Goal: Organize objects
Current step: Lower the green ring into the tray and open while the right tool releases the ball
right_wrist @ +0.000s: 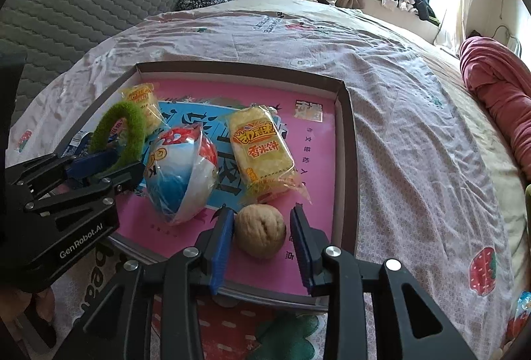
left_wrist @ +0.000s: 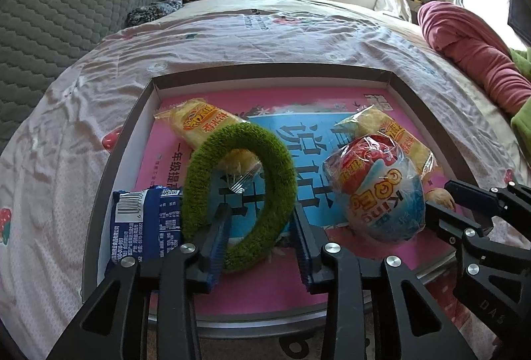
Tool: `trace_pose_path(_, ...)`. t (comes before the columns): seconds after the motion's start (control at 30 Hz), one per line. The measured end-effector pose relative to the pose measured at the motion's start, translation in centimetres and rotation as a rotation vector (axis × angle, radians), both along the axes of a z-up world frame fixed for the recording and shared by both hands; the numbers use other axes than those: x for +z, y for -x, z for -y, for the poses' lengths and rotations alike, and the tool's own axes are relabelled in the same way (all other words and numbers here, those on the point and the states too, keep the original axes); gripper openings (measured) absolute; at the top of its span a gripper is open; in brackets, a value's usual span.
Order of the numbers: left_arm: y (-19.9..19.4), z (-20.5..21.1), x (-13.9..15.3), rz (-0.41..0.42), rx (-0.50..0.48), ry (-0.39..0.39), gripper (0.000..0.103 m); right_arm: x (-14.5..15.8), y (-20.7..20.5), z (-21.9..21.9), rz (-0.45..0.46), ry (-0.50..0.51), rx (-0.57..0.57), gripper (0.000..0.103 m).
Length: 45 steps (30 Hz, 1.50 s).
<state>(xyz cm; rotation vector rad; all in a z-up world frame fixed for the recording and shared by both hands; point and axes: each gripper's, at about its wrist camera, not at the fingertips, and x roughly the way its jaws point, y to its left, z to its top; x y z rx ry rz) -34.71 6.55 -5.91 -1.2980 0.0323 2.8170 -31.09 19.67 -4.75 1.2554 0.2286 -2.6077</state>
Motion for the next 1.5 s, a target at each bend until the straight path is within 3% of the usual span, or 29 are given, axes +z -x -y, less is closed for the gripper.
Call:
trace_pose_path(0.13,-0.1,0.0,0.1,0.001,0.0,0.002,0.042,0.1,0.0,-0.1,-0.004,0.0,-0.003,0.036)
trace_pose_path(0.2,-0.1,0.0,0.1,0.002,0.004,0.006,0.051,0.2,0.0,-0.1,-0.007,0.003,-0.002,0.036)
trace_pose_path(0.43,-0.3,0.0,0.1,0.002,0.002,0.01,0.053,0.5,-0.1,-0.2,-0.013,0.006,-0.006,0.036)
trace_pose_path(1.0,-1.1,0.4,1.5,-0.009,-0.014,-0.052,0.069,1.1,-0.4,-0.1,-0.035,0.008,-0.007,0.036)
trace_pose_path(1.5,-2.0,0.7,3.1,-0.052,-0.004,-0.086,0.071,1.7,-0.7,0.0,-0.057,0.009,-0.013,0.039)
